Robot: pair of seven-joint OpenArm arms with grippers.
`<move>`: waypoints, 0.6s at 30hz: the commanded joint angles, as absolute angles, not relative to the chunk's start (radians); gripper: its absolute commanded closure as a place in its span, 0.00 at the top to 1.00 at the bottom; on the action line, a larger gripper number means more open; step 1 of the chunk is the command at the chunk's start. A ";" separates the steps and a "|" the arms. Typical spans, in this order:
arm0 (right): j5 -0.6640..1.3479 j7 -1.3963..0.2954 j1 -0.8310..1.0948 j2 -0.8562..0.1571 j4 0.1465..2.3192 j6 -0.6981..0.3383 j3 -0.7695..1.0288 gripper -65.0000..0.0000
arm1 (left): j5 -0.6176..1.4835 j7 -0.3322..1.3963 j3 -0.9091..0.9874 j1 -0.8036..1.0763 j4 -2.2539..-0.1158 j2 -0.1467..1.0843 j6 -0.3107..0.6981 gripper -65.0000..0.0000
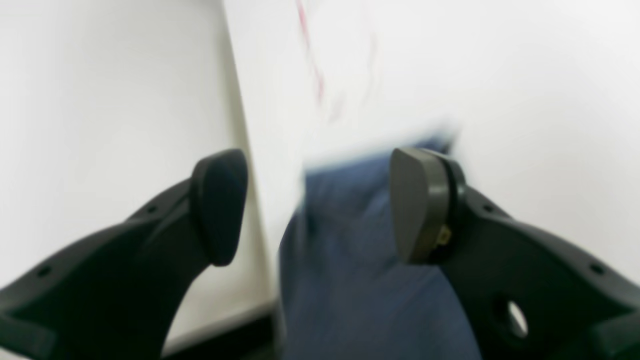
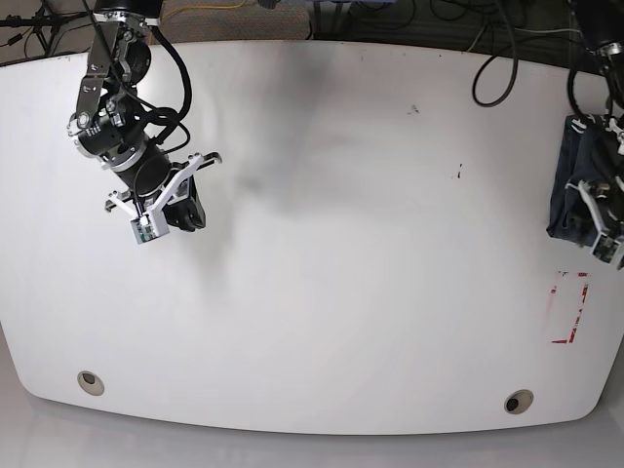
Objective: Fold the T-shirt properly
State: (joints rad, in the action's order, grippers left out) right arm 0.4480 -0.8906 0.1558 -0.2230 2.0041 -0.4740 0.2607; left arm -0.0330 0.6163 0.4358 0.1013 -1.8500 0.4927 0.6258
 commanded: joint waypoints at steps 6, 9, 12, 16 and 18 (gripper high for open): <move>0.346 -0.555 0.226 -0.234 1.980 -0.470 0.265 0.10 | -0.124 0.435 0.326 0.099 -1.900 0.265 0.486 0.62; 0.266 -0.427 0.252 -0.228 1.929 -0.472 0.269 0.10 | -0.182 0.308 0.289 0.134 -1.883 0.186 0.429 0.59; 0.200 -0.306 0.286 -0.200 1.891 -0.475 0.274 0.10 | -0.225 0.183 0.265 0.182 -1.867 0.119 0.395 0.59; 0.139 -0.159 0.344 -0.177 1.847 -0.475 0.303 0.10 | -0.237 0.074 0.249 0.260 -1.856 0.044 0.369 0.59; 0.140 -0.102 0.378 -0.166 1.822 -0.475 0.323 0.10 | -0.237 0.051 0.237 0.309 -1.862 0.010 0.363 0.59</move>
